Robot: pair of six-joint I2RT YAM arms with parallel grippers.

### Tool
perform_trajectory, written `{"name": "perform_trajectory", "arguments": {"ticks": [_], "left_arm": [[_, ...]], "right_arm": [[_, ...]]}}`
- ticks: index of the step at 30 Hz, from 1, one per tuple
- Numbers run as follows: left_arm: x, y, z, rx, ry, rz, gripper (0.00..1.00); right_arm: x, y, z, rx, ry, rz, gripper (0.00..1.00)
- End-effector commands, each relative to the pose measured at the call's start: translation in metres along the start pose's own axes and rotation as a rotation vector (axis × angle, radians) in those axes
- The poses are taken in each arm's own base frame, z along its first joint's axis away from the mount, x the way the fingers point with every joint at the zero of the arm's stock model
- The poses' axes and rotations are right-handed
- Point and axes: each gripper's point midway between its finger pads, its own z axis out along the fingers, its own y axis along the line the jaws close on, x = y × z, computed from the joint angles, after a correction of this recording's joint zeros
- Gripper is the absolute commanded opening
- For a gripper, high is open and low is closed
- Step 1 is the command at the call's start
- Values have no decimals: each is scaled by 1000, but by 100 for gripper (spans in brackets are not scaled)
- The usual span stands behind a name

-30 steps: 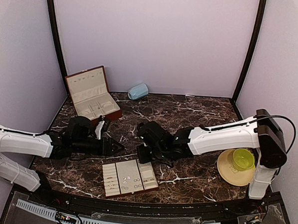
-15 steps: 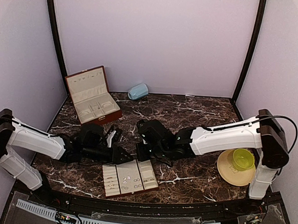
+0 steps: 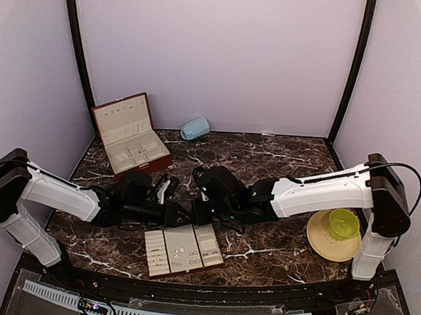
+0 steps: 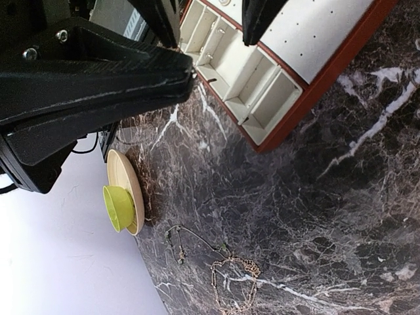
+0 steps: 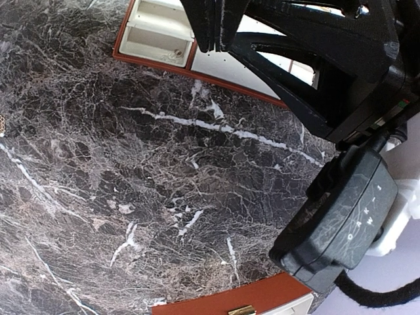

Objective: Organize the mixed jewelry
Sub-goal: Pass from the right arm to the left

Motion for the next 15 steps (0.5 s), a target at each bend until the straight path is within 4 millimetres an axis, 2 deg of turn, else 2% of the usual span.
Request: {"name": "perform_trajectory", "arguments": {"ticks": [1,15], "left_arm": [[-9,-15,2,46,-19,26,34],[-15,-16,4,40,-36,44,15]], "right_arm": [[-14,8,-11,-42,-44,5,0],[-6,17,-9,-98,-18,-24,0]]}}
